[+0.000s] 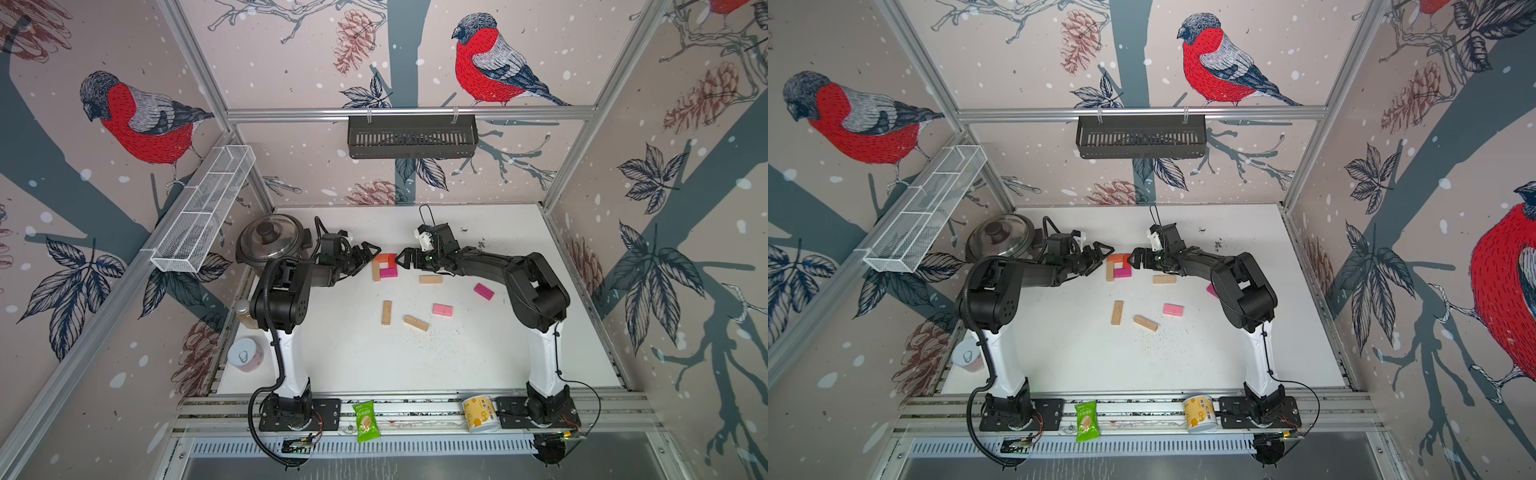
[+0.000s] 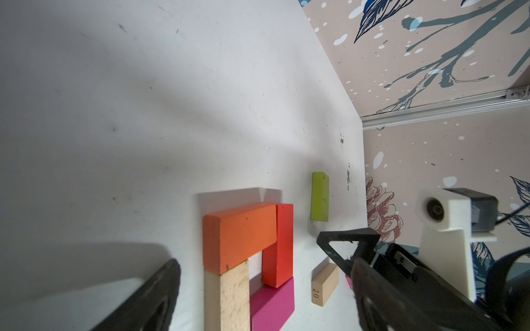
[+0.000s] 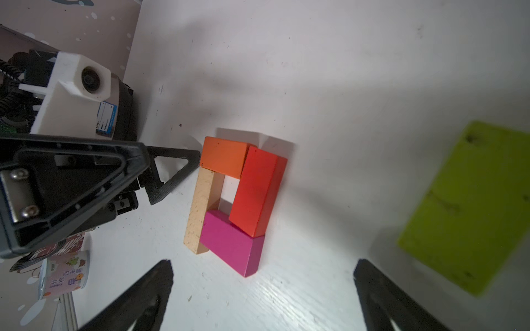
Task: Assemble the letter p with building blocks
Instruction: Adjust the building block at the center of the board.
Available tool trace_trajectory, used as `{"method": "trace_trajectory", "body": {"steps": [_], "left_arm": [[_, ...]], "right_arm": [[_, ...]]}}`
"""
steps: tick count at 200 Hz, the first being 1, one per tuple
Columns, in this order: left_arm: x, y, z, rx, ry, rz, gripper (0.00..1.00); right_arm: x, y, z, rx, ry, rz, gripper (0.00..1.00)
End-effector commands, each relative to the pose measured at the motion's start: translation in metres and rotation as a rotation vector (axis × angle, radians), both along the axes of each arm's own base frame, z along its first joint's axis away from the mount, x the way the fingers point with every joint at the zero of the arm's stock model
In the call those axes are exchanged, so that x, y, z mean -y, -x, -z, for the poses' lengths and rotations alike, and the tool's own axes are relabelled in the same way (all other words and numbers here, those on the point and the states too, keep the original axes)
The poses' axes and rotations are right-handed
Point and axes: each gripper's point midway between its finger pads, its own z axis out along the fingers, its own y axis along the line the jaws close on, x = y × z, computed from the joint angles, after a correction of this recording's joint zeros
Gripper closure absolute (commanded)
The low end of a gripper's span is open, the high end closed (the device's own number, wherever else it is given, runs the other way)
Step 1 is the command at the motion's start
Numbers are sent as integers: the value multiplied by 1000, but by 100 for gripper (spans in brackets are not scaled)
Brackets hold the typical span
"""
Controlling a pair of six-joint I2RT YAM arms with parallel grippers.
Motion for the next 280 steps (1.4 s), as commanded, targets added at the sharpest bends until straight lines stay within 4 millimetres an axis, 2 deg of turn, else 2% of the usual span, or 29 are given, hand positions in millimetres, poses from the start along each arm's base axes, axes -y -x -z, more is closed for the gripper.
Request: {"method": "trace_trajectory", "body": {"steps": [1,68,142,194,280], "left_arm": [[-7,19,33,-166,-25,-33,7],[-6,18,34,-172,-17,-31,7],[-5,18,38,-178,-13,-20,7],[-4,19,42,-184,-12,-17,7],[-4,19,44,-186,-11,-15,7]], "right_arm": [[-6,-4,0,-15,-27,-39,0],[-28,-16,14,-45,-58,-82,0],[-43,-11,28,-65,-44,-125,0],[-44,-9,42,-91,-33,-130,0],[-45,-9,49,-105,-31,-133,0]]}}
